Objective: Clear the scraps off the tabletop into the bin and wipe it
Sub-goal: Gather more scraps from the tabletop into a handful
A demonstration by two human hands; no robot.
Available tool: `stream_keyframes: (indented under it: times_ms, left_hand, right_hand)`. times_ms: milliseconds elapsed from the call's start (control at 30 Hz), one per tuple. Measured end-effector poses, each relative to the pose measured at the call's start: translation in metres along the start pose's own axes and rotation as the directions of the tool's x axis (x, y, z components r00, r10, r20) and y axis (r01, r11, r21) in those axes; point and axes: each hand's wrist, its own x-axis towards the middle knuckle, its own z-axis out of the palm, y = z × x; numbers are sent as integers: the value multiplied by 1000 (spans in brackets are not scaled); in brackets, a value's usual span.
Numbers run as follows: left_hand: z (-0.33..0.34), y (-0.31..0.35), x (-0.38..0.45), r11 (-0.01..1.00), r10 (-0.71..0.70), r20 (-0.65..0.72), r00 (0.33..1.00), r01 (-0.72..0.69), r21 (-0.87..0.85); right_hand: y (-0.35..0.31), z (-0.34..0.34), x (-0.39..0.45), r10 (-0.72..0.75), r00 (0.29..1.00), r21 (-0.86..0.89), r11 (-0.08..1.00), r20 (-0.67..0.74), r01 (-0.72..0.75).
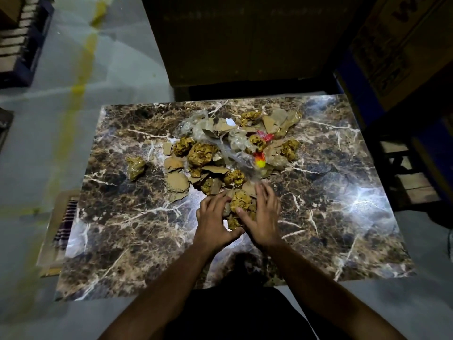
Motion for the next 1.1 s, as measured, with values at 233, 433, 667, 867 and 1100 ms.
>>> stream_keyframes:
  times_ms: [233,433,667,867,1100]
  left_hand:
    - [3,4,-3,999,27,-31,999,-28,-19]
    - [25,29,-1,950,-141,-197,970,77,-301]
    - [42,45,12,840,-275,-297,914,78,-538]
    - [37,63,16,733,-381,-316,869,76,-676]
    - [19,73,11,654,-391,-301,870,33,-755]
  right_hand:
    - [-7,3,1,34,999,143,989,-39,-28]
    - [-21,12,-4,133,991,428,897,-16,-114]
    - [-27,14,-2,227,967,505,852,-115,-140]
    - [-31,16,5,408,913,634,706,1,-316]
    - [-45,-3,0,370,929,631,716,18,-297]
